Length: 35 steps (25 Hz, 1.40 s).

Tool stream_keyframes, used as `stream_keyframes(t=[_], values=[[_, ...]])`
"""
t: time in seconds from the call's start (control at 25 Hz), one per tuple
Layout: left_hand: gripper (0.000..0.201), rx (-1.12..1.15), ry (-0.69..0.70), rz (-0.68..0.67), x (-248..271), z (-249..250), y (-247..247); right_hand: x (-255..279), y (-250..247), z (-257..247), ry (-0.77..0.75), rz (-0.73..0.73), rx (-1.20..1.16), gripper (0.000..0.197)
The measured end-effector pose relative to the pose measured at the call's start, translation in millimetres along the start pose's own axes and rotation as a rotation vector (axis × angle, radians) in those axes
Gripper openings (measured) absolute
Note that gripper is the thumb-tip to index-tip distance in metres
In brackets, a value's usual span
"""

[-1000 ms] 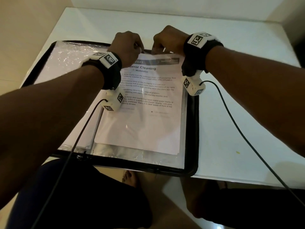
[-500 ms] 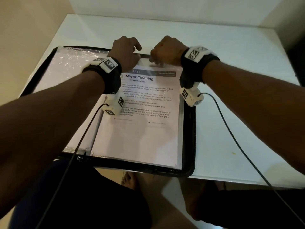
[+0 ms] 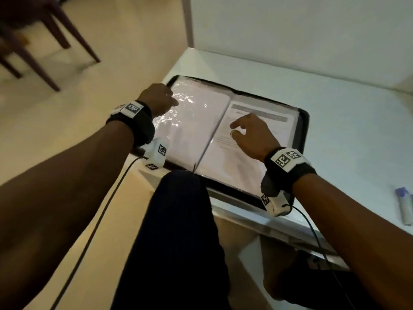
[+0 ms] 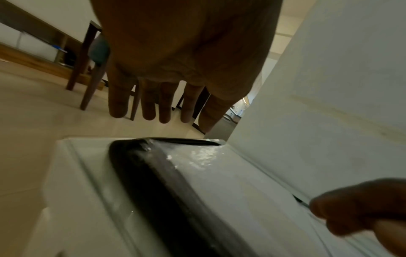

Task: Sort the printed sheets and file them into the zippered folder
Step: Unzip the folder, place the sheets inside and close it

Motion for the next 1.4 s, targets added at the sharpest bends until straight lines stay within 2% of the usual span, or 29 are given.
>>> stream_keyframes(t=[0.16, 0.36, 0.52, 0.72, 0.8, 0.88, 0.92, 1.0, 1.12, 1.24, 1.4], values=[[0.043, 0.062, -0.185, 0.055, 39.1, -87.5, -18.9, -10.0, 48.6, -76.5, -0.150, -0.215, 0.100, 0.030], [0.048, 0.110, -0.262, 0.049, 48.6, -152.5, -1.4, -34.4, 103.3, -144.0, -0.273, -0.436, 0.270, 0.042], [0.049, 0.226, -0.292, 0.073, 40.0, -175.4, 7.8, -44.4, 138.8, -166.0, -0.305, -0.481, 0.338, 0.049], [0.037, 0.534, -0.456, 0.000, 20.2, -185.5, 6.6, -47.5, 146.7, -172.8, -0.315, -0.492, 0.400, 0.055], [0.026, 0.636, -0.494, -0.009, 23.6, -171.4, 2.7, -45.6, 141.9, -171.7, -0.309, -0.476, 0.381, 0.052], [0.007, 0.743, -0.472, 0.007, 32.6, -150.0, -6.2, -40.7, 129.8, -171.6, -0.284, -0.413, 0.309, 0.049], [0.004, 0.809, -0.443, 0.046, 40.7, -137.1, -14.3, -37.4, 122.2, -173.4, -0.271, -0.371, 0.257, 0.047], [0.010, 0.946, -0.382, 0.101, 64.2, -101.8, -36.2, -26.4, 99.4, -177.3, -0.239, -0.269, 0.136, 0.047], [0.041, 0.986, -0.259, 0.069, 102.8, -41.6, -69.4, 0.9, 53.8, -179.8, -0.150, -0.127, -0.045, 0.056], [0.060, 0.920, -0.141, -0.039, 135.9, 23.2, -84.6, 32.8, 3.0, -164.6, -0.048, 0.020, -0.268, 0.076], [0.058, 0.723, 0.068, -0.242, 165.0, 109.5, -54.6, 81.0, -50.0, -109.2, 0.175, 0.133, -0.769, 0.080]])
Point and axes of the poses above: each hand's wrist, its own x-axis away from the middle knuckle, its own y-axis out of the palm, z = x × y, the point moved 2 cm from there along -x, towards the middle knuckle, and after that the axes turned 1 degree about z, right-handed, at the moved point
